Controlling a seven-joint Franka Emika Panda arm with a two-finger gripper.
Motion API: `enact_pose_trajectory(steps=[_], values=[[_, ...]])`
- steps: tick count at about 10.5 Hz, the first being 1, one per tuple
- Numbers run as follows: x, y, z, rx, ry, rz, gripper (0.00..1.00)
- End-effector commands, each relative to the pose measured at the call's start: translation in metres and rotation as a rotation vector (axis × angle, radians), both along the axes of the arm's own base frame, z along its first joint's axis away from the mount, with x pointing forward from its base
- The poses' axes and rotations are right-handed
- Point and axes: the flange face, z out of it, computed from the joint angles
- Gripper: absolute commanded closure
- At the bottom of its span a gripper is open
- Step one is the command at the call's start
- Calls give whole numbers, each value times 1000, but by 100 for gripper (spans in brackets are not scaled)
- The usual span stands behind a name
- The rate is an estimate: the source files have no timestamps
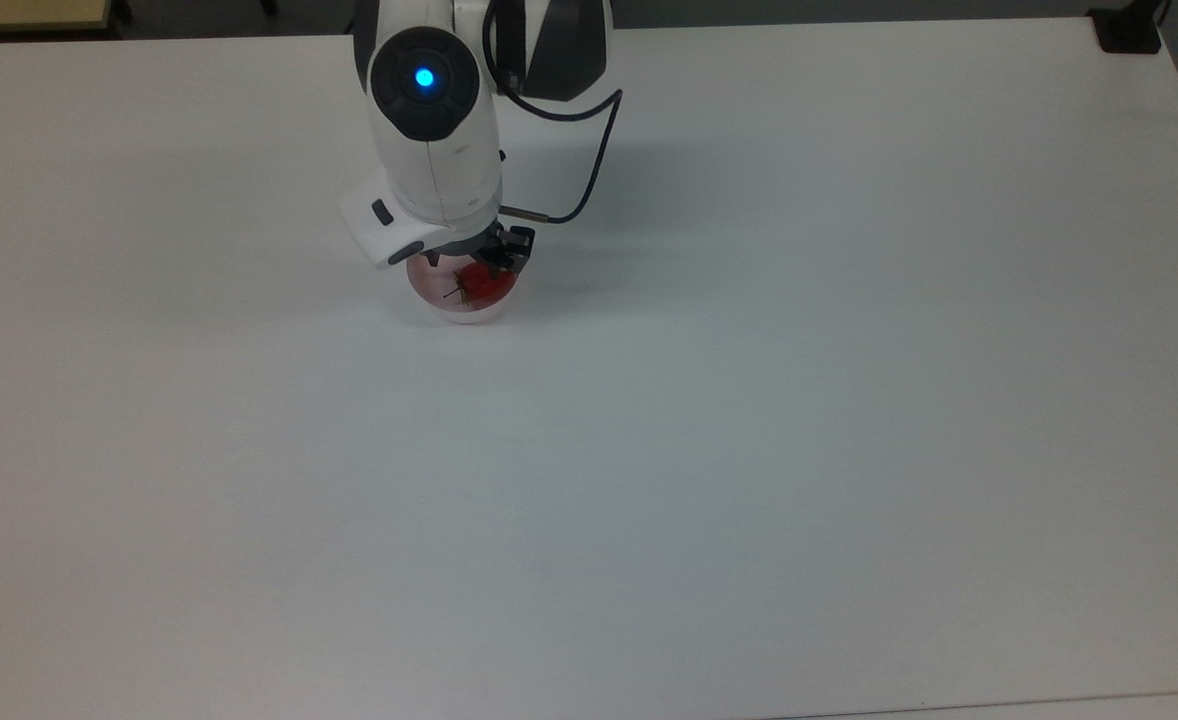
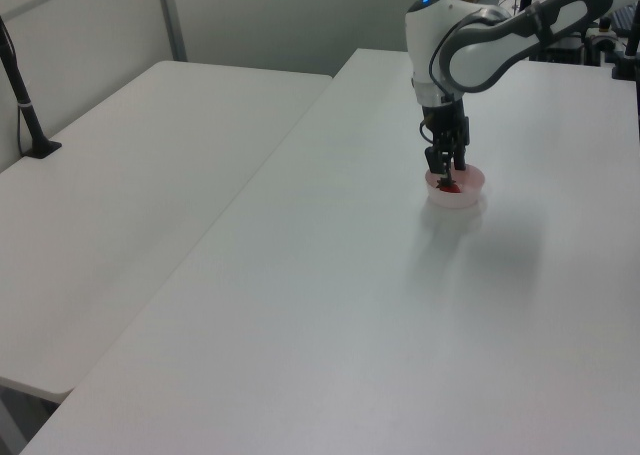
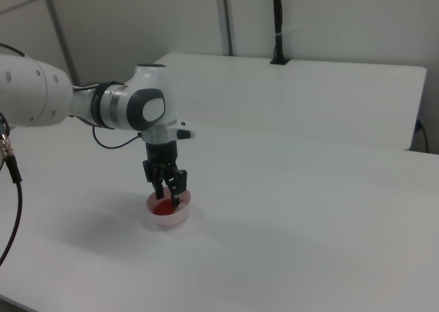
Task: Pick up strawberry from bowl
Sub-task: 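Close the gripper on the red strawberry, then lift the strawberry out of the bowl and carry it beside the bowl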
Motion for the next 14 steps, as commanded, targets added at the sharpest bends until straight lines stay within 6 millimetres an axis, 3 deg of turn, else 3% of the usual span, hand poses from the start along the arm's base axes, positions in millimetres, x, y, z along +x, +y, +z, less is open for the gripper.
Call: enact_pose_trajectory(steps=[1,3,5,6,10,12,13,14], values=[[-2,6,-18,-11,-20,-46,37],[-6,5,-31,-10,-5,-51,38],[-6,4,-34,-9,-8,-51,57],[-6,1,-28,-9,-16,-52,61],[-6,-7,37,-8,4,-5,61],[11,-27,77,4,-60,34,61],[22,-41,88,-2,-100,53,61],[35,-57,86,-3,-147,43,61]])
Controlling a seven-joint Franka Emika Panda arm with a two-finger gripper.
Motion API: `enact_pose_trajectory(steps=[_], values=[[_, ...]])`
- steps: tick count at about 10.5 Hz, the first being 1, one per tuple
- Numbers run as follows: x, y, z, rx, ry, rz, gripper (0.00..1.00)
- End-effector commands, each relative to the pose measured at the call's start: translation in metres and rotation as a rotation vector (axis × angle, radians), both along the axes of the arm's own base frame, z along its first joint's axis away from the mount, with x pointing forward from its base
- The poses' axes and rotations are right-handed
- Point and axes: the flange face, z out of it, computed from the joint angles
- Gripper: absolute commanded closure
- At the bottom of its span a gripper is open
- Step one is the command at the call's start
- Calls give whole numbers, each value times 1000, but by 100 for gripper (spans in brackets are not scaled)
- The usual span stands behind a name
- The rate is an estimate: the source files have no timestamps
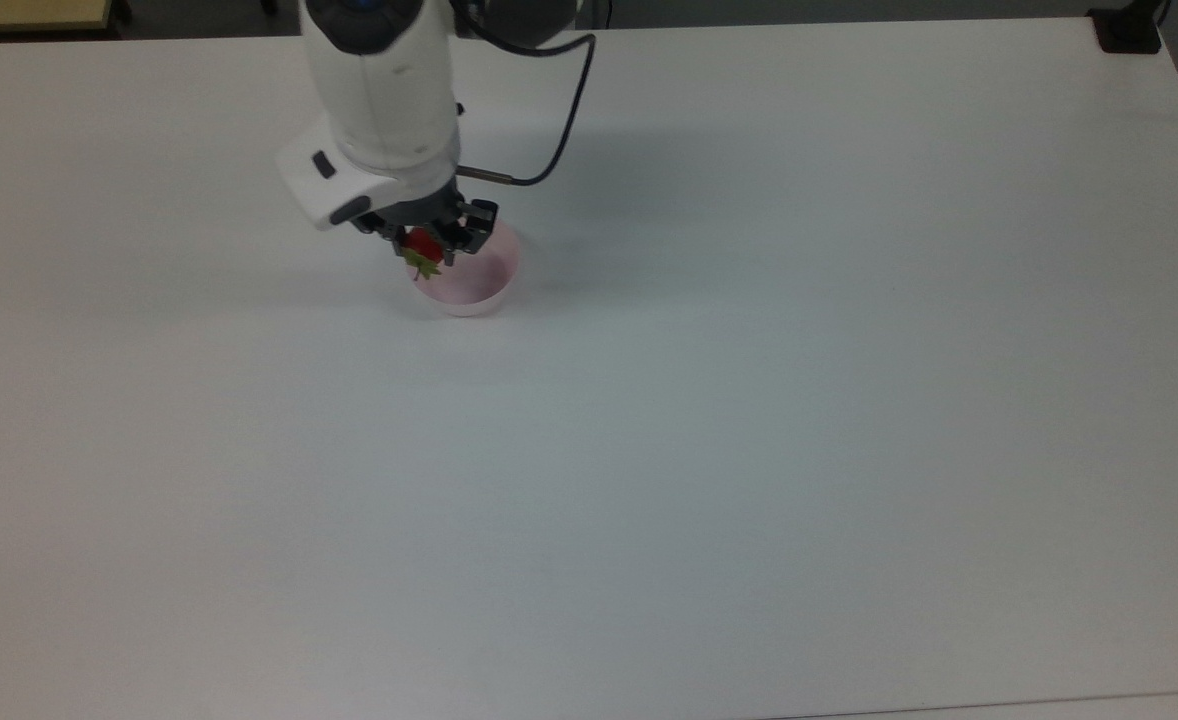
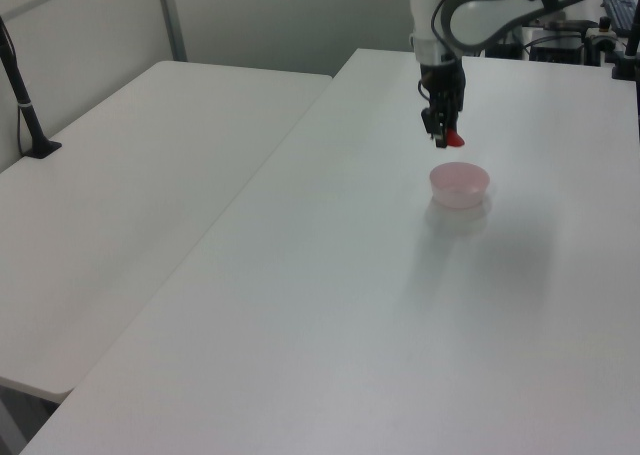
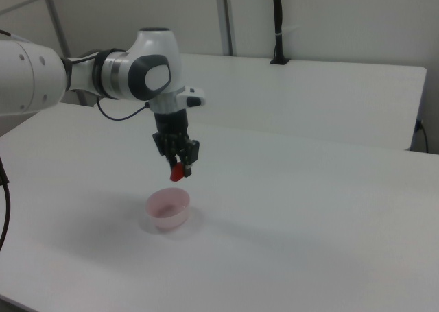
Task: Pick up strawberry from bowl
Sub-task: 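Lift the strawberry out of the bowl and carry it beside the bowl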
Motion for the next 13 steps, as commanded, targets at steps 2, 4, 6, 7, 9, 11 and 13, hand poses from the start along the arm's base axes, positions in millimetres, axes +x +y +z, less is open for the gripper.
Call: enact_pose_trajectory(steps=[2,4,6,7,9,11,13], values=[[36,-61,-22,-13,-140,-20,61],[44,-92,-55,-49,-177,-41,61],[49,-106,-74,-59,-203,-57,57],[50,-108,-77,-70,-215,-50,56],[49,-113,-84,-76,-206,-51,37],[48,-111,-77,-85,-208,-43,17],[42,-94,-31,-89,-206,-32,6]])
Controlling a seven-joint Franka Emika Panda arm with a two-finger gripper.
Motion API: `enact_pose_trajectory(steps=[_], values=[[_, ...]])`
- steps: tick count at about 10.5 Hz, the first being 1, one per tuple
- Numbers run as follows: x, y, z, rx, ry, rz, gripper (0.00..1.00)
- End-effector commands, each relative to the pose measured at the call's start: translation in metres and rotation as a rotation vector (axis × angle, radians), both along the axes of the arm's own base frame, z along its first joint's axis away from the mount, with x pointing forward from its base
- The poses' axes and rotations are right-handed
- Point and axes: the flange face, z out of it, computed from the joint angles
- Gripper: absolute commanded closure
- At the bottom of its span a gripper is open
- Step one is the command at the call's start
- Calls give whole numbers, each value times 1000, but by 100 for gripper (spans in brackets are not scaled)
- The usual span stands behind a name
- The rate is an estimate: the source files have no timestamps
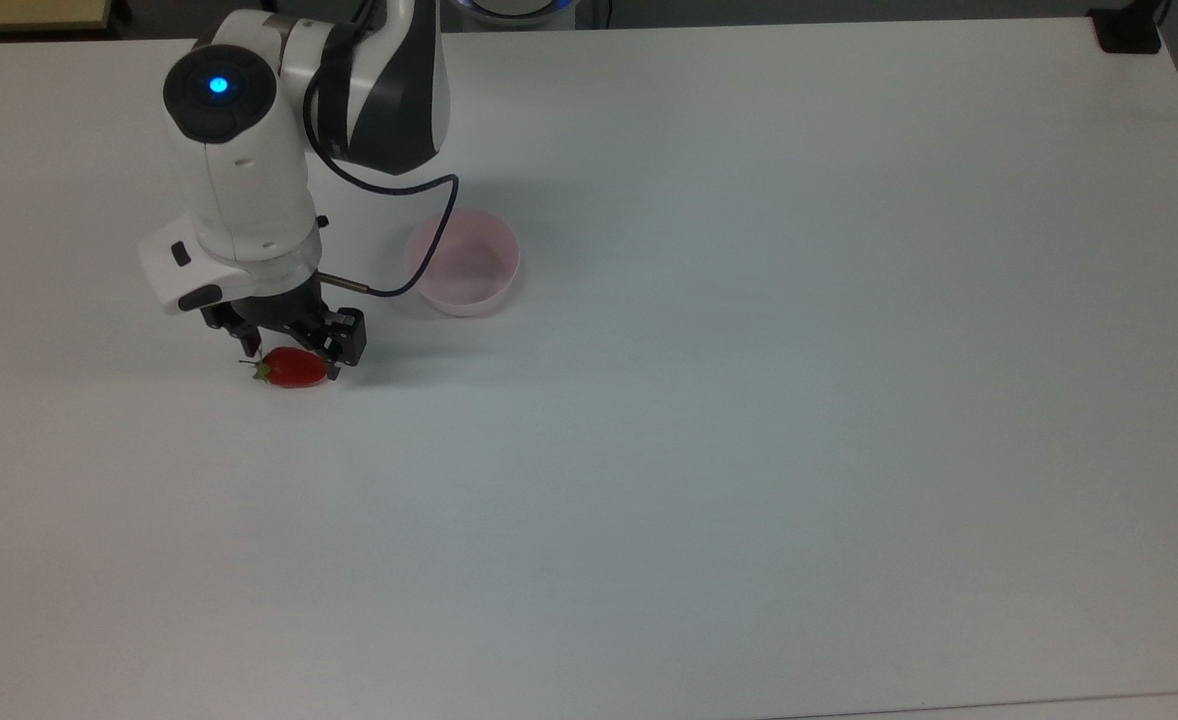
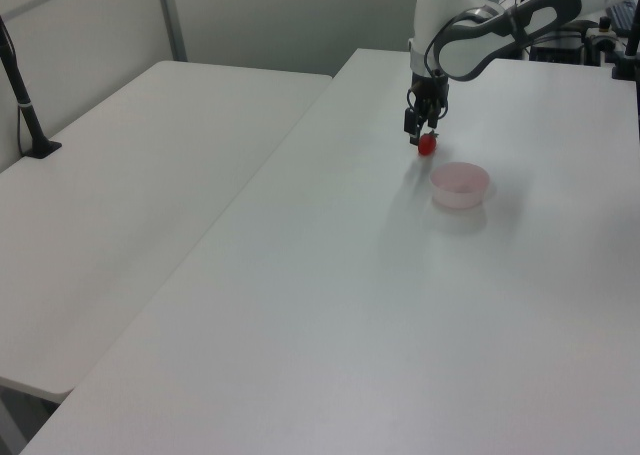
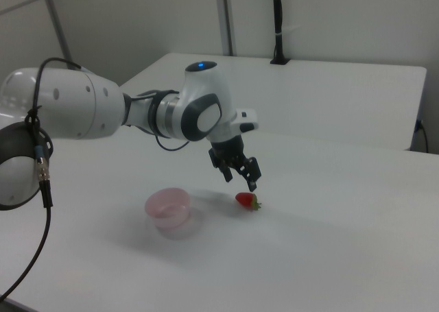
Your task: Pick up strawberry from bowl
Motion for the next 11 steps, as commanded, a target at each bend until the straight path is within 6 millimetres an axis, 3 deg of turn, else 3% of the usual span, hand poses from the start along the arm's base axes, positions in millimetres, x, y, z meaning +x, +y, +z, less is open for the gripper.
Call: enact_pose_trajectory(steps=[1,3,5,6,7,8,11], values=[[-13,35,76,-23,9,41,0],[-39,84,140,-26,54,87,0],[-83,150,199,-28,139,157,0],[-106,167,222,21,161,167,0],[-122,171,242,54,148,166,0],[-131,175,248,54,155,179,0],[-135,162,261,71,133,160,0]])
